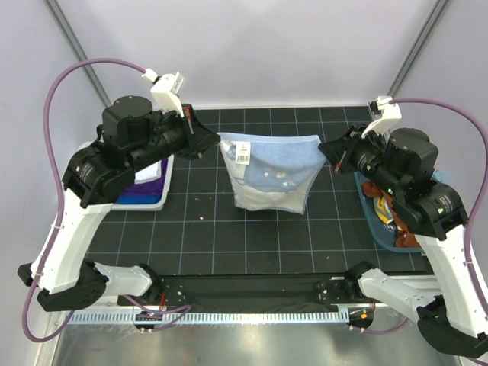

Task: Fold and stack the towels
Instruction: Flatten out the crumpled towel

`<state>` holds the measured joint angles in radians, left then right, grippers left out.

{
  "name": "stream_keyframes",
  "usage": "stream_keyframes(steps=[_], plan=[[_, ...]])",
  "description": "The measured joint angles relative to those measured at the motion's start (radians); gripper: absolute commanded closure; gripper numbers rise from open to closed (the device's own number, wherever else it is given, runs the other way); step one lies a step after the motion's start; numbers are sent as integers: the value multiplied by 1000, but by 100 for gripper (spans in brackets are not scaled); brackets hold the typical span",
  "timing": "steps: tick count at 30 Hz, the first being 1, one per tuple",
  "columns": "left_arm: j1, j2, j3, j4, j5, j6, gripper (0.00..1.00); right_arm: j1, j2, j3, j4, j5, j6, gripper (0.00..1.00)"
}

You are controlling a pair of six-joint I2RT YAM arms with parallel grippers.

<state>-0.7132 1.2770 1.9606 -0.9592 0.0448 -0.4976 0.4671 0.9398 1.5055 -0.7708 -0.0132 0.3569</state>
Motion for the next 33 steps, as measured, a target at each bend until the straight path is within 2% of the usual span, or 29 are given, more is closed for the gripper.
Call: stream_keyframes(steps=[6,12,16,20,24,25,26,27,28,29,30,33], plan=[[2,-2,10,1,-59,0,100,0,12,6,-5,-19,0,99],[101,91,-38,60,-83,-17,100,-7,110,-74,87,18,-10,99],[214,248,-67,132,-79,-30,100,-63,324,-89,232,16,-16,99],[315,465,-59,243,-66,-49,100,-137,615,-72,376,3,-15,99],[386,724,50,329,-48,-52,100,-171,890,31,467,-5,-15,99],[396,781,79,348,-40,-52,89,-179,945,63,485,-5,-15,98],[405,834,108,359,-37,-50,62,-183,995,94,506,-6,-14,90],[411,878,136,370,-34,-45,46,-187,1037,119,525,-8,-13,70],[416,915,163,376,-35,-51,37,-190,1068,141,537,-8,-5,63],[420,940,182,378,-34,-55,33,-194,1095,164,542,-8,-4,56],[423,967,203,382,-34,-63,28,-198,1118,188,540,-8,-4,42],[426,976,199,390,-33,-72,22,-204,1137,219,542,-8,0,23]])
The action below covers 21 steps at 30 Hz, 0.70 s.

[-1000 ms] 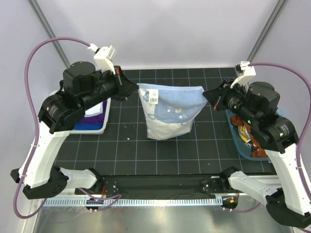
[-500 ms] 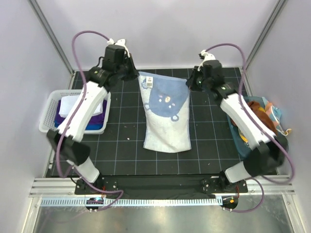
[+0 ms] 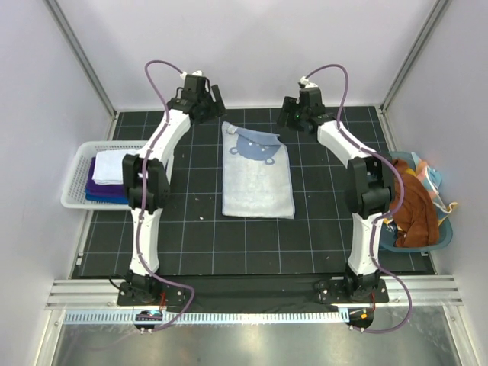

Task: Fold and stack the towels
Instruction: Flatten out the crumpled towel

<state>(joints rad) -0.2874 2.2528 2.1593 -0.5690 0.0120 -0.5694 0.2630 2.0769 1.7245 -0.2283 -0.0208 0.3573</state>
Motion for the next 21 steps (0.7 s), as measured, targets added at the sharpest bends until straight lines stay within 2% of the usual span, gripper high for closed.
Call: stream_keyframes(steps=[7,14,17,21], plan=[[-12,-220,-317,53,-10,-26,21,0,-103,-34,-71,41,29,23],[-117,-558,-701,72,-64,-115,34,39,-481,-415,-123,90,84,30],[-185,-648,-871,87,-63,-158,36,62,-612,-605,-125,89,98,34],[-242,-711,-1095,86,-53,-198,36,97,-698,-810,-149,85,118,38]])
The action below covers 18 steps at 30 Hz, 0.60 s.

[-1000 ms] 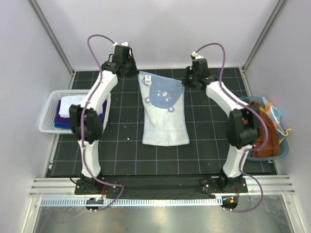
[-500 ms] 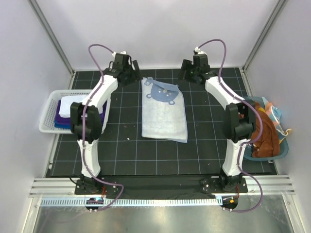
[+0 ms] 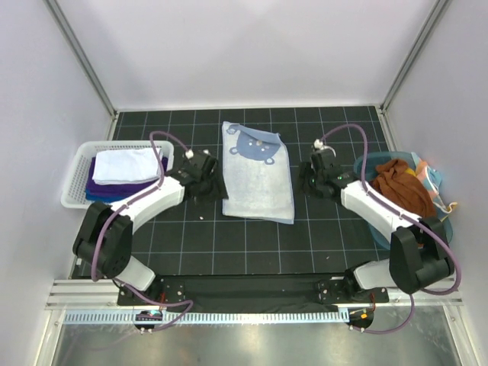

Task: Fold and stack the towels
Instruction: Flatten out the crumpled towel

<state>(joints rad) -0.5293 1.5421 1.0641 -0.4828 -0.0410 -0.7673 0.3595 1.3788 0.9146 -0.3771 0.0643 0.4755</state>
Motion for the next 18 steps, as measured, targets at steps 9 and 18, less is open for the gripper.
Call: stream_keyframes(steps=[9,18], plan=[[-34,-119,-237,43,52,-45,38,71,-106,-209,-17,-6,56,46],[-40,-131,-238,91,69,-63,42,181,-114,-253,2,26,116,48]])
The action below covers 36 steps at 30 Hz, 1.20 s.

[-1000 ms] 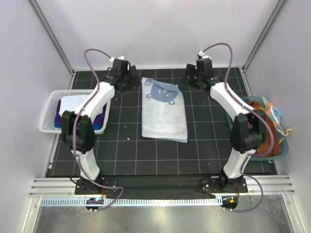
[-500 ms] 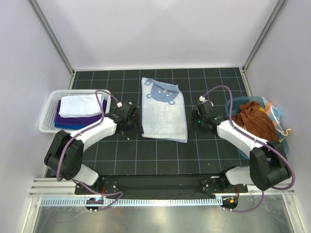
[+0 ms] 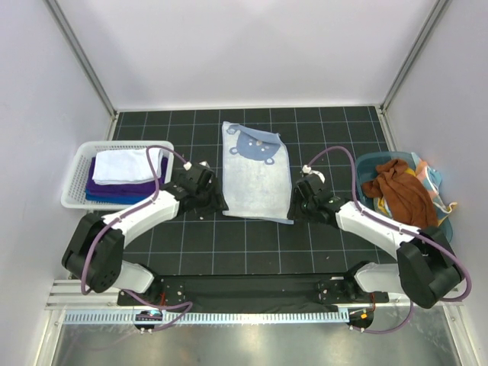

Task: Fold and stack the towels
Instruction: Flatten out the crumpled towel

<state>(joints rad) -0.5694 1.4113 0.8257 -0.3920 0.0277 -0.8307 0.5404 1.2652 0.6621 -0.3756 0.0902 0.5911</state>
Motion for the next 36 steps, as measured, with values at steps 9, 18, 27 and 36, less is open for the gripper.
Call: stream_keyframes(steps=[9,18,27,36], plan=[[0,103,28,7,-1,0,43,19,64,-7,6,39,29,49],[-5,149,55,29,9,0,37,19,139,16,21,47,32,55],[-5,179,85,50,39,23,33,19,229,87,48,53,18,71],[-5,226,131,43,34,39,30,0,328,189,15,113,-19,86]])
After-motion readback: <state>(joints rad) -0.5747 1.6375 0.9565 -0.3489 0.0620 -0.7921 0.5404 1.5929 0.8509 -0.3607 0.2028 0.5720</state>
